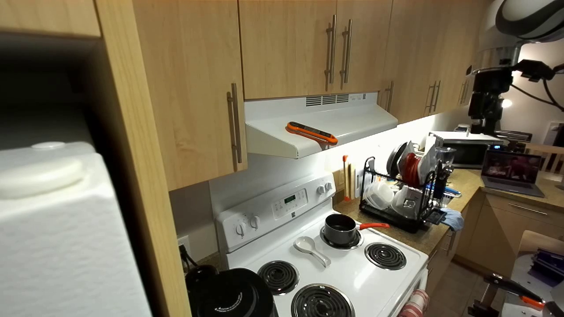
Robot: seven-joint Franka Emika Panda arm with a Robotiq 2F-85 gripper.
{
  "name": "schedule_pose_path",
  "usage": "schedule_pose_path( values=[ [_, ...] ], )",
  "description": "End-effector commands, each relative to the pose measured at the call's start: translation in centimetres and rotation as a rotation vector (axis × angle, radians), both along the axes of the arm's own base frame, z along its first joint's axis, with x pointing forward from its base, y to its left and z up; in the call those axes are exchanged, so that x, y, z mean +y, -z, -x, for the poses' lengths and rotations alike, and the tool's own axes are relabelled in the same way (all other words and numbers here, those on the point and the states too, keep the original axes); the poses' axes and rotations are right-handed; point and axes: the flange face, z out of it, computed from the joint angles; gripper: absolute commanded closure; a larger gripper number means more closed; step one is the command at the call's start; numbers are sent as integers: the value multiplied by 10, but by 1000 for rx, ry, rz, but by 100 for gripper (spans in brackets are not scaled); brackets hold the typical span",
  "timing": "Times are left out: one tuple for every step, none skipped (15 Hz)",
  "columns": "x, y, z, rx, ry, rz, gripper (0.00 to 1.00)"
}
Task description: Flip the switch on the white object.
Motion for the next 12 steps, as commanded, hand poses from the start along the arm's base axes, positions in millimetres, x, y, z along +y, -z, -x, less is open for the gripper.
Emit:
schedule_pose_path(
  values=[
    [10,3,-10,-43,-28,8,0],
    [11,2,-15,-54,-27,12,0],
    [12,1,-20,-70,-25,19,0],
    [13,-1,-24,-91,-24,27,0],
    [13,-3,-31,-119,-21,40,0],
    [12,-3,-37,-143,-20,50,0],
    [8,-3,-45,-162,-20,65,0],
    [5,-3,-50,-186,-16,77,0],
    [1,-3,-57,-213,-8,92,0],
    [-2,-2,-64,-233,-1,105,0],
    [-6,-2,-69,-254,5,117,0],
    [-8,-1,-74,-276,11,129,0]
  ],
)
